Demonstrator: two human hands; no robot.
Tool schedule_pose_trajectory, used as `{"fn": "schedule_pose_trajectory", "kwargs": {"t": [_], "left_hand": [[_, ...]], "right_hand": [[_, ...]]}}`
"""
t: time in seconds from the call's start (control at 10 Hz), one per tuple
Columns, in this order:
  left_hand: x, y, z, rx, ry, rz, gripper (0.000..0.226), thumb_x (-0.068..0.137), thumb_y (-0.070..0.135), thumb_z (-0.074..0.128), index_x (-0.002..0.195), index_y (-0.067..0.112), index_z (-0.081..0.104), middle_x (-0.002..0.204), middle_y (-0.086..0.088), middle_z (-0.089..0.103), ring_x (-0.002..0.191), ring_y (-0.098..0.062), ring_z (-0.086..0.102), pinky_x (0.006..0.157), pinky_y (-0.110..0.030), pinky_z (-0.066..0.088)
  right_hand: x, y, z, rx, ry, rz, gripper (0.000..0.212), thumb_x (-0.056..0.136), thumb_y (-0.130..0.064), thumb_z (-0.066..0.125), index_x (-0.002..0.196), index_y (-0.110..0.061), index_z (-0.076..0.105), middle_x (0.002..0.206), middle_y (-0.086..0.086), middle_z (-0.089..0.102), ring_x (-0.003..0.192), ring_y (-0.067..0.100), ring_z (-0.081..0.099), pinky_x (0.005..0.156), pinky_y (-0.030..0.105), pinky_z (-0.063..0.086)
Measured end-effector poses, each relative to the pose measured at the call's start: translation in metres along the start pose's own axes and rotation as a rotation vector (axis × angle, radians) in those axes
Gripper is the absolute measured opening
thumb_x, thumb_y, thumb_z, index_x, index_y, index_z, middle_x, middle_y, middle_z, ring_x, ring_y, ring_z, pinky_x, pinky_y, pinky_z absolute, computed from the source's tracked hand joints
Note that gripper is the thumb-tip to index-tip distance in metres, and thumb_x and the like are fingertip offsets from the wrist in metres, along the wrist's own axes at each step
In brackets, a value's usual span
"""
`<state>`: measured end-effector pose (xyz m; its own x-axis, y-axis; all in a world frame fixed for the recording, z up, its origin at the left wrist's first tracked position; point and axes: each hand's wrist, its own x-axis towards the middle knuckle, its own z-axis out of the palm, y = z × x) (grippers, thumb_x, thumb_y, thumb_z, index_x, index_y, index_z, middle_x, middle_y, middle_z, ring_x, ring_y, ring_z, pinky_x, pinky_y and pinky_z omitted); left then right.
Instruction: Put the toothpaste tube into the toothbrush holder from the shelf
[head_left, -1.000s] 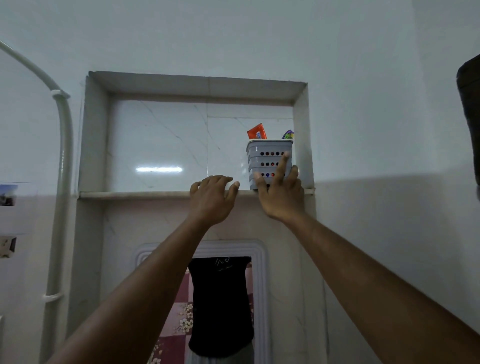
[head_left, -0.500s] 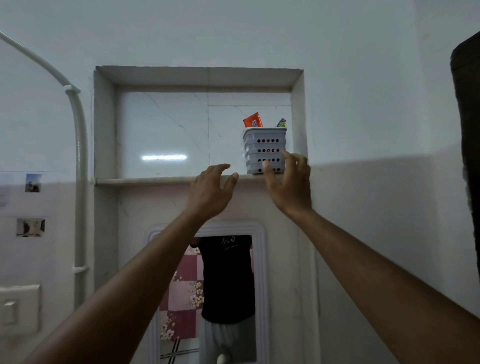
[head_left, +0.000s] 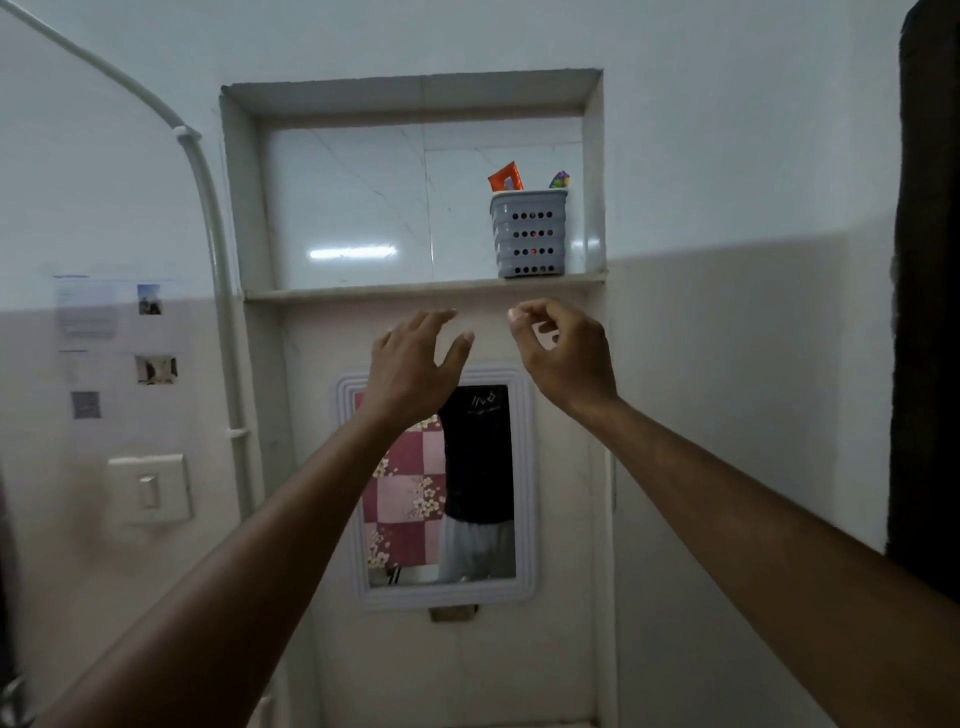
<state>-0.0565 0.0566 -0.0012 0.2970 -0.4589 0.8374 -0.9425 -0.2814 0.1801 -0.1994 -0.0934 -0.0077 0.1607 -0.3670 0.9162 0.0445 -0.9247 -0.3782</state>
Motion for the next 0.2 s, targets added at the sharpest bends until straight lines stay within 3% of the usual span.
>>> {"fn": "schedule_pose_trajectory", "kwargs": {"t": [0.2], "left_hand": [[-0.037,-0.002,-0.032,0.024,-0.007,-0.012,0.062,0.108,0.06,0.046,0.158,0.022,0.05,0.159,-0.004,0.055,0.148,-0.026,0.049,0.126,-0.051,0.029]], "right_hand": [[-0.039,-0.034,-0.011,-0.045,-0.044,0.003,0.05,0.108,-0.05,0.07,0.145,-0.017,0.072,0.141,0.002,0.076,0.131,0.021,0.07,0.107,0.045,0.061]]}}
